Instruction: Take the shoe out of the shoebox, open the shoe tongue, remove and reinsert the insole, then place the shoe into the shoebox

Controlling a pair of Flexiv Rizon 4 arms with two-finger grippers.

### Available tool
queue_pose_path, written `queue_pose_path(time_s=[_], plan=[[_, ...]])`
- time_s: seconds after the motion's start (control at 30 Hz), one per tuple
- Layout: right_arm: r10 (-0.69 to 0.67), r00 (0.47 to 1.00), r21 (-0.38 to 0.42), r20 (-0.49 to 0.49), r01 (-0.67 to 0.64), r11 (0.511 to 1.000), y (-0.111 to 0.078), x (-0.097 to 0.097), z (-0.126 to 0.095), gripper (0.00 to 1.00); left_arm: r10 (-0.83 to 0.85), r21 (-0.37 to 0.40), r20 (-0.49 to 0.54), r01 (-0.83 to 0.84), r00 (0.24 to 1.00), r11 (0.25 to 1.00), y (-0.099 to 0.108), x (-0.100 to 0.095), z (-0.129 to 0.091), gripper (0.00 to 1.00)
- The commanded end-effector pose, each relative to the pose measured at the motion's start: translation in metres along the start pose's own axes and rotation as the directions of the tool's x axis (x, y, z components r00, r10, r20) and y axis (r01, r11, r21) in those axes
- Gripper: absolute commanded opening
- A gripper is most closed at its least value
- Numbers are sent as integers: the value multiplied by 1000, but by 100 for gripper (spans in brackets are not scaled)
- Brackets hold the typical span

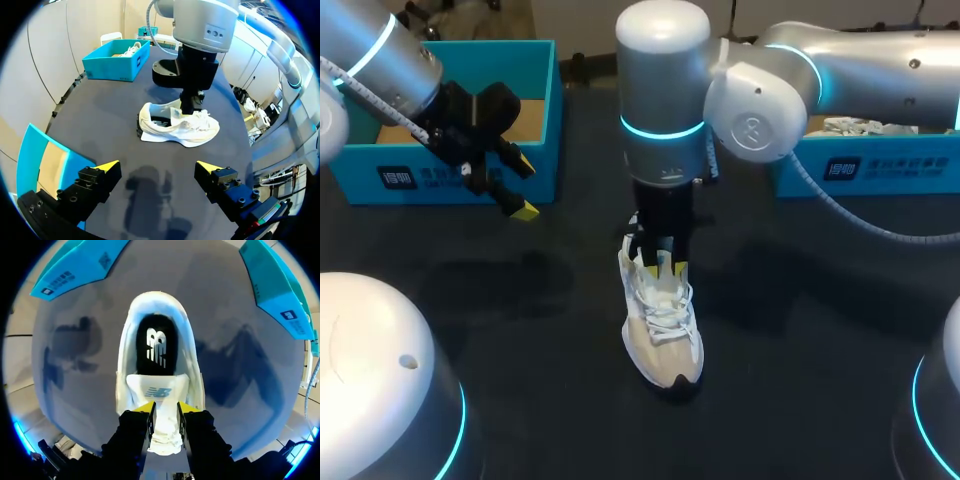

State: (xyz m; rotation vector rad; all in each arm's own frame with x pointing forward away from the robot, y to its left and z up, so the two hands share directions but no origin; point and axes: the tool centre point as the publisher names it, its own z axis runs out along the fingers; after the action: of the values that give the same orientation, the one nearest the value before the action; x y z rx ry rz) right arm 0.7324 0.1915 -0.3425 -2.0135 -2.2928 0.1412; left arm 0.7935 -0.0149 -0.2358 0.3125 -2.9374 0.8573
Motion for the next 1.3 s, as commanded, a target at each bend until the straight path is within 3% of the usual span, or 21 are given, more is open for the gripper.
queue_pose_path(time_s=[0.03, 0.17, 0.3, 0.43, 0.53, 0.57, 0.6, 0.97, 1.0, 1.07, 1.13, 1.3], plan=[[-2, 1000, 6, -12, 2, 1000, 6, 2, 9, 25, -1, -2, 1, 1, 1000, 1000, 0, 1, -1, 100], [-2, 1000, -29, 7, 2, 1000, 3, 0, -6, 26, -1, -2, 1, 1, 1000, 1000, 0, 1, -1, 100], [-119, 992, -100, 48, 124, 987, 5, -3, -21, 31, -1, -2, 1, 1, 1000, 1000, 0, 1, -1, 100], [-278, 957, -131, 86, 288, 949, 13, 0, -31, 43, -1, -2, 1, 1, 1000, 1000, 0, 1, -1, 100], [-423, 898, -168, 121, 438, 883, 19, 8, -40, 50, -1, -2, 1, 1, 1000, 1000, 0, 1, -1, 100], [-456, 881, -177, 125, 472, 864, 21, 10, -43, 67, -1, -2, 1, 1, 1000, 1000, 0, 1, -1, 100], [-456, 881, -177, 125, 472, 864, 21, 10, -43, 100, -1, -2, 1, 1, 1000, 1000, 0, 1, -1, 100], [-456, 881, -177, 125, 472, 864, 21, 10, -43, 100, -1, -2, 1, 1, 1000, 1000, 0, 1, -1, 100], [-533, 837, -198, 129, 548, 813, 25, 13, -41, 100, -1, -2, 1, 1, 1000, 1000, 0, 1, -1, 100], [-678, 706, -140, 204, 706, 694, 33, 18, -46, 100, -1, -2, 1, 1, 1000, 1000, 0, 1, -1, 100], [-768, 599, -148, 226, 801, 580, 39, 19, -51, 100, -1, -2, 1, 1, 1000, 1000, 0, 1, -1, 100], [-895, 381, -51, 230, 923, 380, 55, 20, -52, 100, -1, -2, 1, 1, 1000, 1000, 0, 1, -1, 100]])
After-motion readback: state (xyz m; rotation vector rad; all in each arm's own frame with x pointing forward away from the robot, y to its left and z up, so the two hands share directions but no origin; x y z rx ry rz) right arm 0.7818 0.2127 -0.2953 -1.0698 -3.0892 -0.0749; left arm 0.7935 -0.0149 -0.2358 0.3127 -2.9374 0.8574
